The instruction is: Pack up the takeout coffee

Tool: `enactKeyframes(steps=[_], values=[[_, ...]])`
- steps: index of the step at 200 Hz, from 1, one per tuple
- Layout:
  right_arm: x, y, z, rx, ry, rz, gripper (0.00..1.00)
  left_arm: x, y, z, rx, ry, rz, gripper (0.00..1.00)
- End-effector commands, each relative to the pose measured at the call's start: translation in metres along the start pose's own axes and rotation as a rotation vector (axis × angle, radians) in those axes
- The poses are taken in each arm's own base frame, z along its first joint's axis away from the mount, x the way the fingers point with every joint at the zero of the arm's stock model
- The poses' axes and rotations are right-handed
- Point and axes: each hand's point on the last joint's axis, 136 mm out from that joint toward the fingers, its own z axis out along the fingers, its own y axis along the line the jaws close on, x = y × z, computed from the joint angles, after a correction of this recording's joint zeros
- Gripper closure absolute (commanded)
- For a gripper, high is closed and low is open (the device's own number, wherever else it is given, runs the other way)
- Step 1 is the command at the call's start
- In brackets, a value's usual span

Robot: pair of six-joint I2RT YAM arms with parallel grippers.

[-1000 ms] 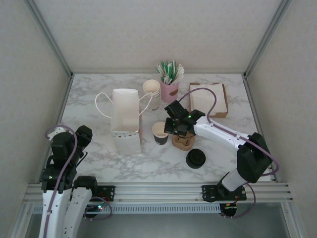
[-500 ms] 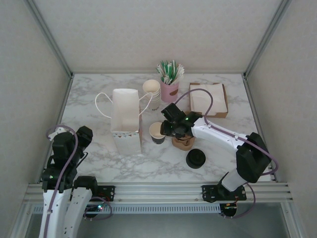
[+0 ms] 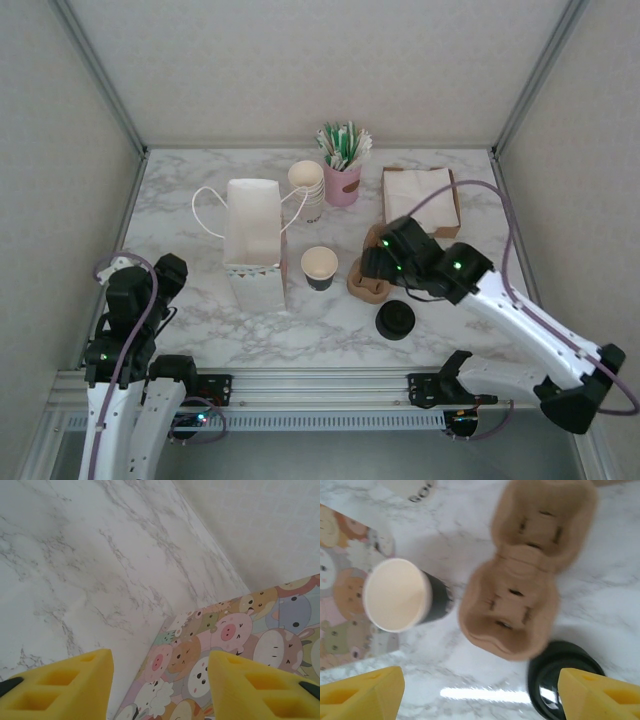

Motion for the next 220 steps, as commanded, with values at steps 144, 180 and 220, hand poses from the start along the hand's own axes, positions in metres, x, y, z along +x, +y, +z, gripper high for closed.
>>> enactKeyframes(steps=[144,180,220], values=[[0.099,-0.079,0.076,0.227,0.225,0.056,0.17,0.01,0.018,0.002,-0.04,0.009,-0.001,0.42],[0.102,-0.084,0.081,0.244,0.226,0.056,0.17,0.01,0.019,0.001,-0.043,0.008,-0.008,0.42],[0.106,-0.084,0.087,0.228,0.229,0.068,0.17,0.01,0.019,-0.001,-0.039,-0.001,-0.017,0.43]])
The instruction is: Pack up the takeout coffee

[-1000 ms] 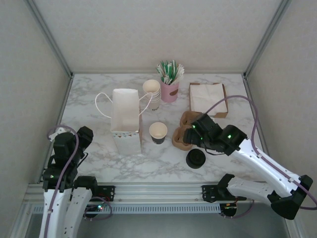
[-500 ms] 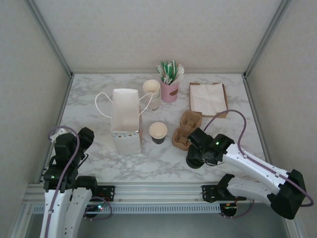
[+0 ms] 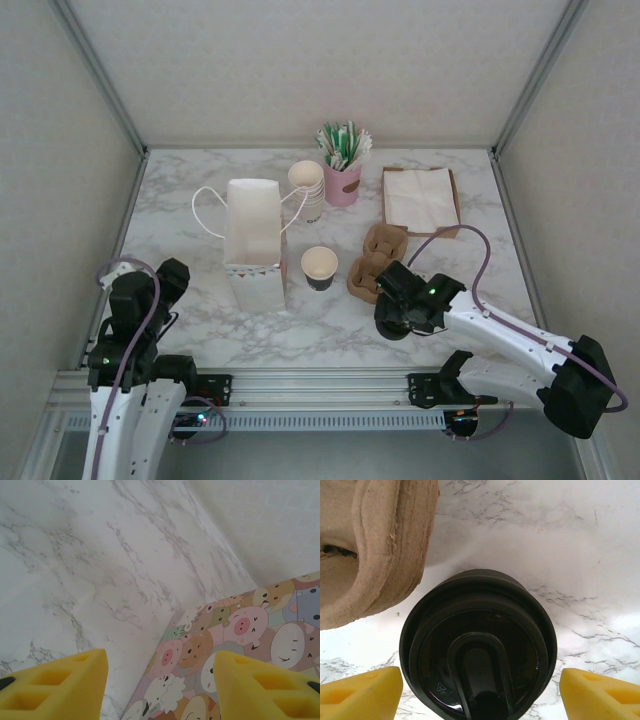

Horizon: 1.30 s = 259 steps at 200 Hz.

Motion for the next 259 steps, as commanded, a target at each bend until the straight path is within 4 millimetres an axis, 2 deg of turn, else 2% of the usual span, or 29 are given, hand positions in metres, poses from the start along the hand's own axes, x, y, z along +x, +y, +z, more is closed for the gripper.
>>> enactKeyframes(steps=[1,57,101,152,221,240,259], values=[[0.005,-0.001,0.008,-0.001,0.016,0.017,0.17,0.001,0.008,-0.001,-0.025,-0.01,-0.021,0.43],[0.007,-0.005,0.012,0.008,0.014,0.032,0.2,0.002,0.008,-0.001,-0.023,-0.007,-0.026,0.43],[0.005,-0.008,0.012,0.026,0.005,0.031,0.28,0.002,0.008,-0.001,-0.022,-0.006,-0.026,0.43],[-0.003,-0.016,0.002,0.064,-0.025,0.029,0.3,0.003,0.008,0.0,-0.017,-0.003,-0.029,0.43],[-0.017,-0.013,-0.023,-0.007,-0.061,0.062,0.3,0.004,0.006,0.001,-0.012,0.005,-0.031,0.42],[-0.023,-0.012,-0.036,-0.014,-0.08,0.046,0.3,0.003,0.005,0.001,-0.012,0.003,-0.025,0.42],[-0.037,-0.005,-0.058,-0.031,-0.123,-0.004,0.31,0.001,0.005,0.0,-0.016,-0.006,-0.015,0.43]])
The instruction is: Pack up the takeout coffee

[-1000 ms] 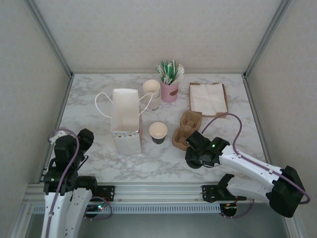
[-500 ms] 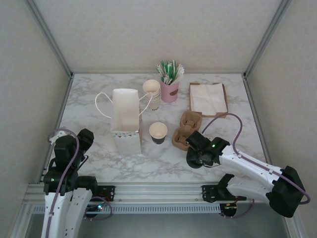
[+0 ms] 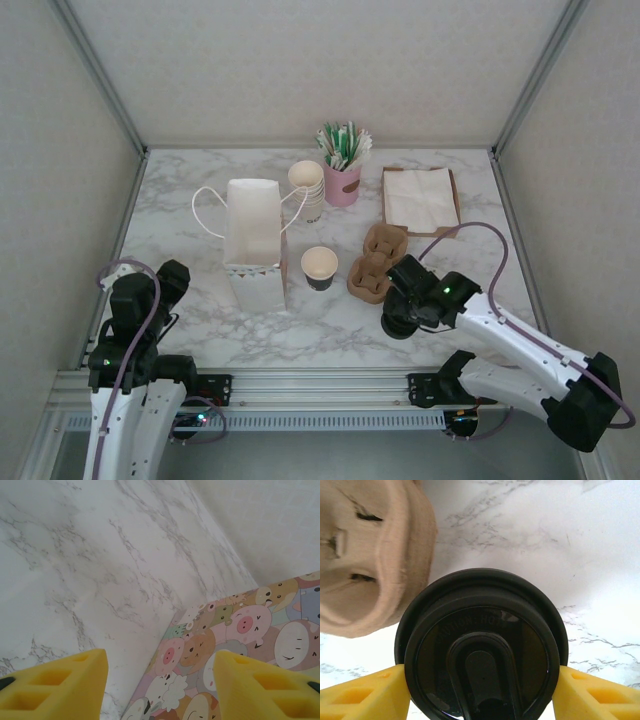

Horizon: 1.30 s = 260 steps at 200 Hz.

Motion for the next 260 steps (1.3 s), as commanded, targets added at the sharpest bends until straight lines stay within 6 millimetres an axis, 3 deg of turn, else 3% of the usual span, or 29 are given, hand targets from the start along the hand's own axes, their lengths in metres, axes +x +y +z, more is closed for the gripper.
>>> enactKeyframes(steps=[1,24,51,80,111,142,184,260], values=[[-0.02,0.003,-0.029,-0.006,-0.065,-0.057,0.31,-0.002,0.003,0.0,-0.013,-0.009,-0.008,0.42],[-0.041,0.03,-0.052,-0.059,-0.093,-0.168,0.31,-0.002,0.003,0.0,-0.015,-0.011,-0.007,0.42],[-0.059,0.084,-0.067,-0.125,-0.086,-0.331,0.31,-0.001,0.003,0.0,-0.017,-0.002,-0.01,0.43],[-0.062,0.145,-0.063,-0.181,-0.054,-0.481,0.31,0.001,0.005,-0.003,-0.027,0.008,0.002,0.42],[-0.06,0.184,-0.046,-0.205,-0.004,-0.541,0.31,0.004,0.006,-0.004,-0.028,0.021,0.008,0.42],[-0.059,0.202,-0.031,-0.193,0.035,-0.558,0.31,0.003,0.007,-0.005,-0.032,0.02,0.015,0.42],[-0.06,0.207,-0.008,-0.124,0.065,-0.574,0.31,0.003,0.008,-0.004,-0.037,0.016,0.02,0.41],[-0.059,0.211,0.003,-0.072,0.088,-0.593,0.31,0.003,0.009,-0.003,-0.045,0.014,0.028,0.41]])
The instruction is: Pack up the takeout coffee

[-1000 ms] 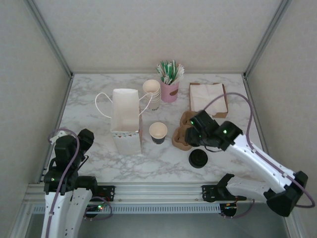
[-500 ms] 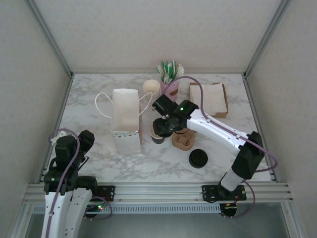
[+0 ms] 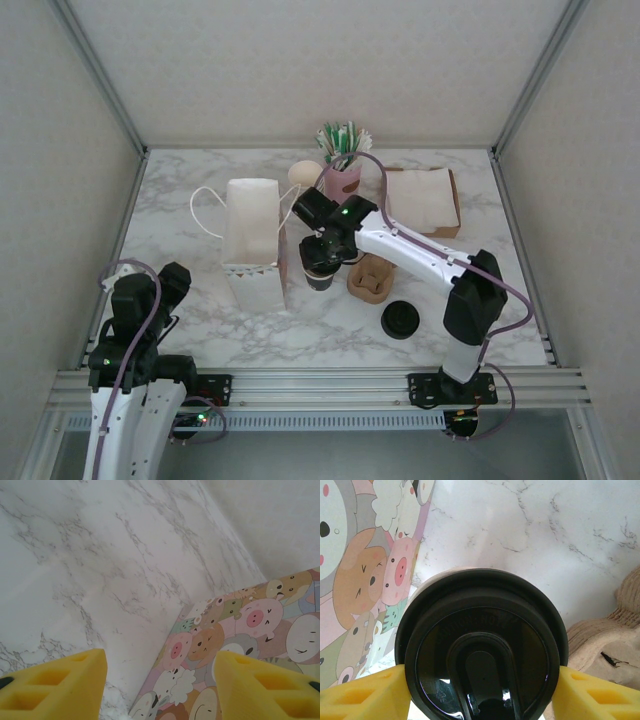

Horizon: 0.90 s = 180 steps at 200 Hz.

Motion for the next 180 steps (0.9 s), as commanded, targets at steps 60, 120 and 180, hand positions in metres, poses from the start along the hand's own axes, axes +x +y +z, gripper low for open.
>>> enactKeyframes(steps=[60,120,180], values=[[0.005,0.006,0.006,0.034,0.041,-0.048,0.31,-0.001,0.003,-0.003,-0.019,-0.004,0.014,0.41],[0.009,0.013,0.012,0.026,0.064,-0.054,0.31,0.002,0.003,0.001,-0.01,0.012,-0.001,0.41],[0.016,0.002,0.023,0.117,0.1,-0.076,0.31,0.001,0.001,0.001,-0.01,0.01,0.0,0.41]])
